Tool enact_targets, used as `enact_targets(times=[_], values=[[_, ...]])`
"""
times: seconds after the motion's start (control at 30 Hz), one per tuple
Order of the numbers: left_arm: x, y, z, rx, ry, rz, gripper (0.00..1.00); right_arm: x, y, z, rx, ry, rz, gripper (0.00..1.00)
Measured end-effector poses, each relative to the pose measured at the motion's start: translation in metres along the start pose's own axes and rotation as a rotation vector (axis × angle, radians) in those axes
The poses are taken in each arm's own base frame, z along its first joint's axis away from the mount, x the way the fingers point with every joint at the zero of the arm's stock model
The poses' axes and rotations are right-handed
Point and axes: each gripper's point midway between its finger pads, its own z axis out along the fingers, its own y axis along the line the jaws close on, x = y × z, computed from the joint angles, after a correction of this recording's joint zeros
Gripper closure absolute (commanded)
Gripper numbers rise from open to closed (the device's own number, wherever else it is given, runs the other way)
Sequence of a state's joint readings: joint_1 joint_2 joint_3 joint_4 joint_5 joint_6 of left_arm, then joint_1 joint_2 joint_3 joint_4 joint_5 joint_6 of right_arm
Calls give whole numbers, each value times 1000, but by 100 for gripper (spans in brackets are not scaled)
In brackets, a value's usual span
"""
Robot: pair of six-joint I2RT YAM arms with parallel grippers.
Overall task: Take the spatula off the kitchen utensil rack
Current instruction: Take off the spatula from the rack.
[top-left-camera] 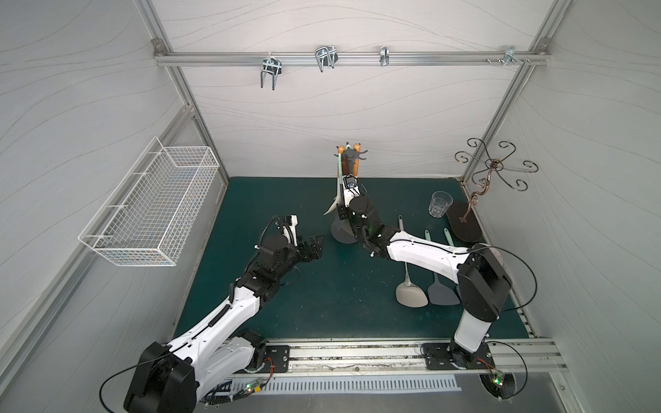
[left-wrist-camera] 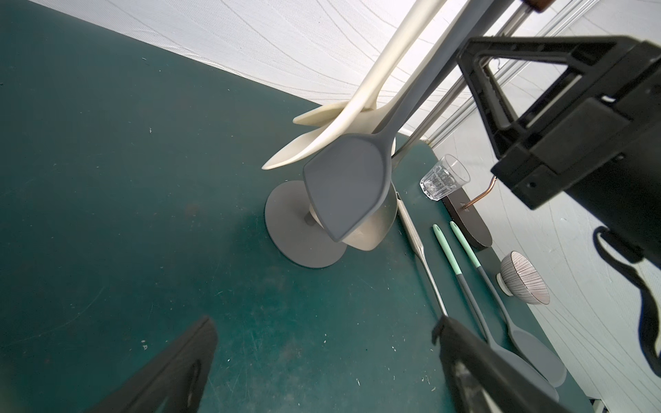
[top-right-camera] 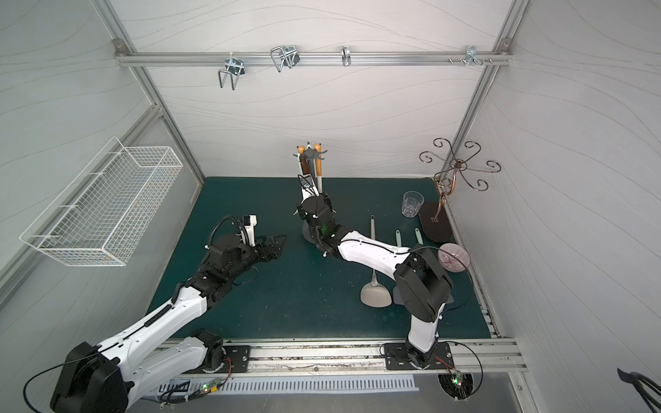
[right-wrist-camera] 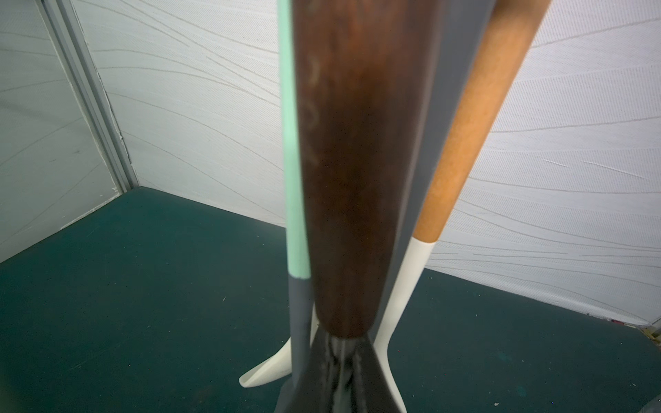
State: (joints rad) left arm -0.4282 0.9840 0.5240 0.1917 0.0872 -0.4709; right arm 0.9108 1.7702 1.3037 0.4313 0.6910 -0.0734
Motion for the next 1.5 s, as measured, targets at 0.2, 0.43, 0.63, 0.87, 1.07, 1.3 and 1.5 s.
enact_targets(times=[0.2,0.43,0.63,0.87,1.07,1.3,1.5], values=[[-1,-4,-2,11,-7,11,1,-1,1,-11,-39,11,-36,100],[-3,-7,-4,18,-14,21,1,-1,1,-24,-85,26,-50,100],[-5,-10,-6,26,-24,31,1,-2,3,-36,-144,47,-36,100],[-7,-12,-8,26,-33,37,1,-10,7,-48,-229,63,32,100],[-7,-13,-9,28,-37,40,1,-29,-3,-61,-281,57,136,100],[-10,-18,-13,42,-50,49,1,-36,-7,-75,-347,90,215,100],[-12,-33,-22,83,-68,76,0,-43,-17,-99,-410,139,268,100]])
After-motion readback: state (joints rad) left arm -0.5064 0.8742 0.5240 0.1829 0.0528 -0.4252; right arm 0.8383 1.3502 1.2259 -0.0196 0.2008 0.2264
